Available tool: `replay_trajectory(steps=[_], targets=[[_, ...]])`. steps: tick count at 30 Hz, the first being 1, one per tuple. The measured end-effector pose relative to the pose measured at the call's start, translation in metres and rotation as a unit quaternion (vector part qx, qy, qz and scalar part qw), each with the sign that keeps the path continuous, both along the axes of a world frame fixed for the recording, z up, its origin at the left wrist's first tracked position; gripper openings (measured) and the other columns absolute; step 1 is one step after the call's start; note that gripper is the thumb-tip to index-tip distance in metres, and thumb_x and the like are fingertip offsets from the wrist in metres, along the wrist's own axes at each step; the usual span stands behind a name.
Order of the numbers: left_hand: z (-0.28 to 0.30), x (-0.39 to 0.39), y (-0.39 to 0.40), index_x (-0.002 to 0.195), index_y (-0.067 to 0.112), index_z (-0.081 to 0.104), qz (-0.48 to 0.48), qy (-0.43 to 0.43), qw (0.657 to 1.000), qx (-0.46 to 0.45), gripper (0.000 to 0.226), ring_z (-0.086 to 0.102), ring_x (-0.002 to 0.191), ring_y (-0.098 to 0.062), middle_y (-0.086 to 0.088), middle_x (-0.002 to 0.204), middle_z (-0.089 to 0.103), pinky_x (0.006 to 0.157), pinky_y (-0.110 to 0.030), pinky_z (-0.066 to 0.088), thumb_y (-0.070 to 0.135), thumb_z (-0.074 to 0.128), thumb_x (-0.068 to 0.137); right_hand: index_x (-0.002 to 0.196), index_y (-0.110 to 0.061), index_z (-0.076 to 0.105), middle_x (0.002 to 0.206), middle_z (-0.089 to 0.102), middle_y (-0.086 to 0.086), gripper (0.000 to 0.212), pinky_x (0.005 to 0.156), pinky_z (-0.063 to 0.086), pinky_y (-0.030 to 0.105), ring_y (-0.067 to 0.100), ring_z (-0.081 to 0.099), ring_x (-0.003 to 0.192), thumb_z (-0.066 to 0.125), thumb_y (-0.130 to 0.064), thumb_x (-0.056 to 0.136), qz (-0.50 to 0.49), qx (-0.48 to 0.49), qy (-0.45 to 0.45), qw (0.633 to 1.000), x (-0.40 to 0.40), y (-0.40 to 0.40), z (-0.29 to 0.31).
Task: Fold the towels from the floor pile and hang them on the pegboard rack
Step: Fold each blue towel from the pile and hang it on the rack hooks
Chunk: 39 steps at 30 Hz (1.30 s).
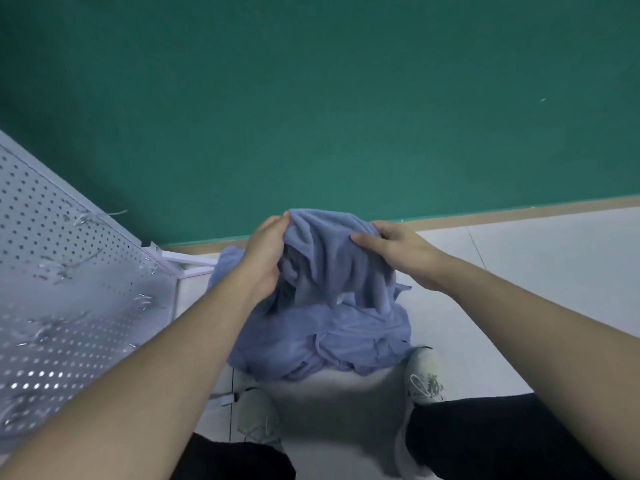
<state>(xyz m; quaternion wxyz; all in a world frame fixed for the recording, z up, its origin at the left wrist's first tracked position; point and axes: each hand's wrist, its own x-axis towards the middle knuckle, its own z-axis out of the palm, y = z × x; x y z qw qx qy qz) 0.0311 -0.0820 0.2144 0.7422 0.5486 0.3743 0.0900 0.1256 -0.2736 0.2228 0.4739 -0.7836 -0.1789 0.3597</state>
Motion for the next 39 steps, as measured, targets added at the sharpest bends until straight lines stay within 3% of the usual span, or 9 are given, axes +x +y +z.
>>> replay_trajectory(steps=[5, 10, 16, 20, 24, 27, 31, 36, 39], targets=[[0.018, -0.021, -0.015, 0.086, 0.019, 0.063, 0.005, 0.019, 0.995, 0.102, 0.020, 0.058, 0.061, -0.011, 0.006, 0.070, 0.066, 0.052, -0.023, 0.045, 0.029, 0.054, 0.100, 0.108, -0.012, 0.071, 0.104, 0.077, 0.006, 0.026, 0.082, 0.055, 0.034, 0.017, 0.070, 0.093, 0.066, -0.035, 0.095, -0.077, 0.109, 0.069, 0.989, -0.022, 0.002, 0.034], [0.054, -0.043, -0.044, 0.109, 0.025, 0.063, 0.014, -0.116, 0.972, 0.202, 0.011, 0.058, 0.085, 0.003, 0.014, 0.096, 0.062, 0.076, -0.017, 0.046, 0.024, 0.060, 0.098, 0.106, -0.015, 0.072, 0.102, 0.078, 0.002, 0.022, 0.084, 0.057, 0.029, 0.013, 0.072, 0.094, 0.064, -0.032, 0.097, -0.164, 0.187, 0.138, 0.959, -0.045, 0.005, 0.072], [0.058, -0.067, -0.072, 0.128, 0.042, 0.048, -0.217, -0.212, 0.877, 0.372, 0.068, 0.035, 0.138, 0.005, 0.009, 0.145, 0.037, 0.109, -0.016, 0.035, 0.039, 0.083, 0.069, 0.113, -0.002, 0.065, 0.098, 0.071, 0.012, 0.034, 0.086, 0.052, 0.039, 0.026, 0.066, 0.090, 0.044, -0.027, 0.105, -0.238, 0.304, 0.293, 0.875, -0.057, -0.001, 0.078], [0.051, -0.063, -0.078, 0.135, 0.043, 0.043, -0.154, -0.162, 0.916, 0.333, 0.070, 0.056, 0.114, 0.005, 0.018, 0.137, 0.051, 0.091, -0.020, 0.050, 0.008, 0.077, 0.084, 0.127, 0.001, 0.056, 0.118, 0.064, 0.022, 0.042, 0.108, 0.044, 0.046, 0.034, 0.059, 0.110, 0.029, -0.001, 0.095, -0.191, 0.371, 0.325, 0.849, -0.056, -0.005, 0.077], [0.057, -0.054, -0.078, 0.129, 0.026, 0.062, -0.076, -0.118, 0.956, 0.257, 0.041, 0.065, 0.095, 0.011, 0.026, 0.104, 0.069, 0.085, -0.014, 0.051, 0.008, 0.067, 0.093, 0.131, -0.003, 0.052, 0.120, 0.067, 0.020, 0.049, 0.094, 0.055, 0.035, 0.027, 0.068, 0.103, 0.030, 0.014, 0.090, -0.147, 0.362, 0.253, 0.885, -0.057, -0.004, 0.079], [0.058, -0.051, -0.074, 0.115, 0.019, 0.070, -0.031, -0.109, 0.987, 0.114, 0.018, 0.071, 0.106, -0.020, -0.001, 0.108, 0.076, 0.096, -0.040, 0.056, 0.019, 0.062, 0.099, 0.133, -0.020, 0.035, 0.117, 0.072, 0.010, 0.045, 0.089, 0.057, 0.030, 0.015, 0.071, 0.097, 0.051, 0.005, 0.098, -0.165, 0.291, 0.120, 0.935, -0.060, -0.004, 0.073], [0.056, -0.047, -0.071, 0.114, 0.011, 0.072, 0.000, -0.046, 0.998, -0.044, 0.029, 0.070, 0.106, -0.036, -0.014, 0.105, 0.076, 0.098, -0.049, 0.053, 0.032, 0.055, 0.102, 0.115, -0.018, 0.046, 0.117, 0.068, 0.002, 0.035, 0.090, 0.049, 0.015, -0.008, 0.064, 0.095, 0.065, 0.001, 0.093, -0.066, 0.201, -0.039, 0.977, -0.065, -0.002, 0.059], [0.061, -0.044, -0.070, 0.111, 0.009, 0.075, -0.011, -0.008, 0.993, -0.113, 0.043, 0.071, 0.103, -0.037, -0.015, 0.106, 0.076, 0.102, -0.056, 0.050, 0.044, 0.050, 0.103, 0.126, -0.025, 0.062, 0.127, 0.062, -0.007, 0.051, 0.105, 0.043, 0.029, 0.010, 0.055, 0.121, 0.083, -0.024, 0.080, 0.029, 0.084, -0.261, 0.961, -0.063, 0.002, 0.052], [0.065, -0.046, -0.065, 0.108, 0.009, 0.074, -0.032, -0.021, 0.984, -0.171, 0.041, 0.075, 0.094, -0.028, -0.014, 0.110, 0.075, 0.082, -0.042, 0.060, 0.040, 0.048, 0.104, 0.128, -0.030, 0.063, 0.131, 0.060, -0.011, 0.061, 0.108, 0.038, 0.027, 0.011, 0.050, 0.124, 0.085, -0.043, 0.073, 0.045, 0.051, -0.300, 0.951, -0.066, 0.005, 0.053]])
